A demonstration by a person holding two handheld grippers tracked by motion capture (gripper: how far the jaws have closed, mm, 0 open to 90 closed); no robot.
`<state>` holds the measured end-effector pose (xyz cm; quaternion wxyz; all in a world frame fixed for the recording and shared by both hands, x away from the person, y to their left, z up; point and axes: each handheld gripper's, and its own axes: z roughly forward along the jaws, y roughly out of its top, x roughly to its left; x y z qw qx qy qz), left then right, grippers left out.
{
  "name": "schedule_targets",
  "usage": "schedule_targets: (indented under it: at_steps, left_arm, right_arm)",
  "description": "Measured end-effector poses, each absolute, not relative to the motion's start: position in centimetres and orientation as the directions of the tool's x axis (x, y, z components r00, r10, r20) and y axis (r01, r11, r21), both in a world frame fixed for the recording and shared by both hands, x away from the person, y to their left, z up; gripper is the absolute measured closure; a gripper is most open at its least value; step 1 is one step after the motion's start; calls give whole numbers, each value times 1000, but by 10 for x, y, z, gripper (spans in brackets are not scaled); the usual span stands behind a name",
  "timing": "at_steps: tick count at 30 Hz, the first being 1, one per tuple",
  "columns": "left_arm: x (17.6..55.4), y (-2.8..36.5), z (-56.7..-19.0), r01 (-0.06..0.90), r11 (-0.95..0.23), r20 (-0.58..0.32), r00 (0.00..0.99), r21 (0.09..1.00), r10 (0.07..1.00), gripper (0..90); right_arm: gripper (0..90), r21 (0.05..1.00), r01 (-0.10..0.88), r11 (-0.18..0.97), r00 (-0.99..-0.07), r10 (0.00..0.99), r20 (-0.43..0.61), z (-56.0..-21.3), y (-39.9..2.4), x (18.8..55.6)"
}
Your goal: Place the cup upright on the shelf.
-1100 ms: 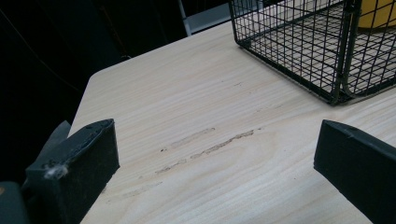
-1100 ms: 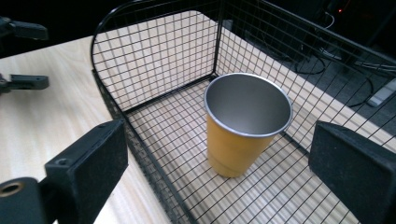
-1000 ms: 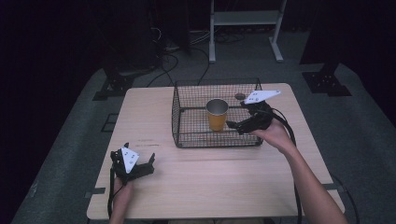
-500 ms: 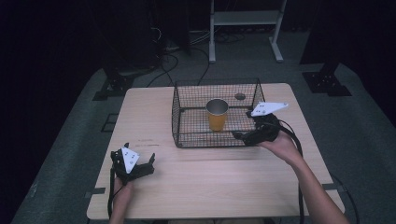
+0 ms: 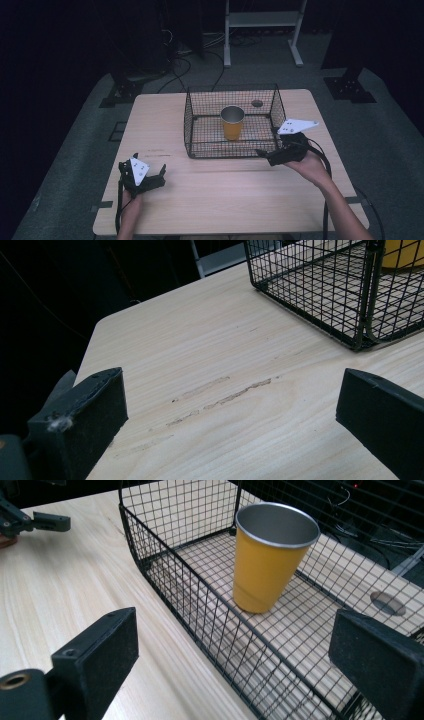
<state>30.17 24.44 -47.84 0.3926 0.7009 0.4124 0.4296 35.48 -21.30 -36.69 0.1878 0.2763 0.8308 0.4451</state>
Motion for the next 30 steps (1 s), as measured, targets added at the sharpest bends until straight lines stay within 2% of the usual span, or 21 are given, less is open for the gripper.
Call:
schedule_targets:
  at_steps: [30]
  left_arm:
    - [302,244,-478,242,-354,281,289,903,915,0]
  right_arm:
    - [51,835,388,391,-729,685,18,-415,-249,327]
